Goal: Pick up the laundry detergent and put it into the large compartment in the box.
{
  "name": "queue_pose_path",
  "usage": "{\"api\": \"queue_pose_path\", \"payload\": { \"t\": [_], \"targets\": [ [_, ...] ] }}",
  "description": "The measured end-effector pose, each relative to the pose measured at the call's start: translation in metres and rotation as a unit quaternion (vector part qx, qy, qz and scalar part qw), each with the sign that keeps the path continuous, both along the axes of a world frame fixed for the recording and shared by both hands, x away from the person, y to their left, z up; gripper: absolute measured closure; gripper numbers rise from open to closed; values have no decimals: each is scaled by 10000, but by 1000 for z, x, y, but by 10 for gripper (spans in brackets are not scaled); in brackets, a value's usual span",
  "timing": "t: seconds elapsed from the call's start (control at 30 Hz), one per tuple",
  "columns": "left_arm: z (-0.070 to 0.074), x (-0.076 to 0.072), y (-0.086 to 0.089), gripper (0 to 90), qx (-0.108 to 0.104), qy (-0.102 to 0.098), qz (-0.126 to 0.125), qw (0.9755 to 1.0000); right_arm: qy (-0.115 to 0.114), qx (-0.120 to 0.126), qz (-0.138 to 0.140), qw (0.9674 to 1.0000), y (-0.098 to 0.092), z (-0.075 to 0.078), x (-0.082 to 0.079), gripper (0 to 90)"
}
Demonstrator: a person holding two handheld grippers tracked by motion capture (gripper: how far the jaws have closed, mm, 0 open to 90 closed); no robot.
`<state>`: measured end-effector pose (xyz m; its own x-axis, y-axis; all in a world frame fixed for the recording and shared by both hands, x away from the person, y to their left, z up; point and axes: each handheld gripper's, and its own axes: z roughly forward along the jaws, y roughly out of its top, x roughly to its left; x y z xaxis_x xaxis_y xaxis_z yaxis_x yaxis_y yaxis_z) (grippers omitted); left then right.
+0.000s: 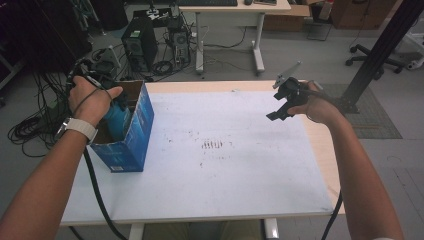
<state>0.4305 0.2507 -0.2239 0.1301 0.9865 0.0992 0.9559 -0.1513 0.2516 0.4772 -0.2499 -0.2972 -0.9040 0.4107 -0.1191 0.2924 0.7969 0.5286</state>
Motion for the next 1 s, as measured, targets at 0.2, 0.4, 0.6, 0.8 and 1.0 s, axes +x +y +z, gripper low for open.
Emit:
{"api": "queue_pose_path", "payload": {
  "t": [0.2, 0.4, 0.6, 0.8, 1.0],
  "targets": [
    [-7, -1, -2, 374, 54, -15, -51, 10000, -2, 1, -4, 10000, 0, 0, 0, 116],
    [-14, 0, -2, 374, 7, 26, -61, 10000, 0, 42, -19, 10000, -1, -1, -1, 116],
    [-21, 0, -1, 374, 19, 61, -76, 10000, 11, 39, -39, 10000, -3, -2, -2, 116],
    [-30, 0, 0, 374, 16, 96, -50, 9999, 11, 30, -48, 10000, -3, -1, -2, 117],
    [-38, -1, 3, 374, -4, 132, -49, 9999, 22, 25, -58, 10000, -3, -2, -2, 116]
  ]
}}
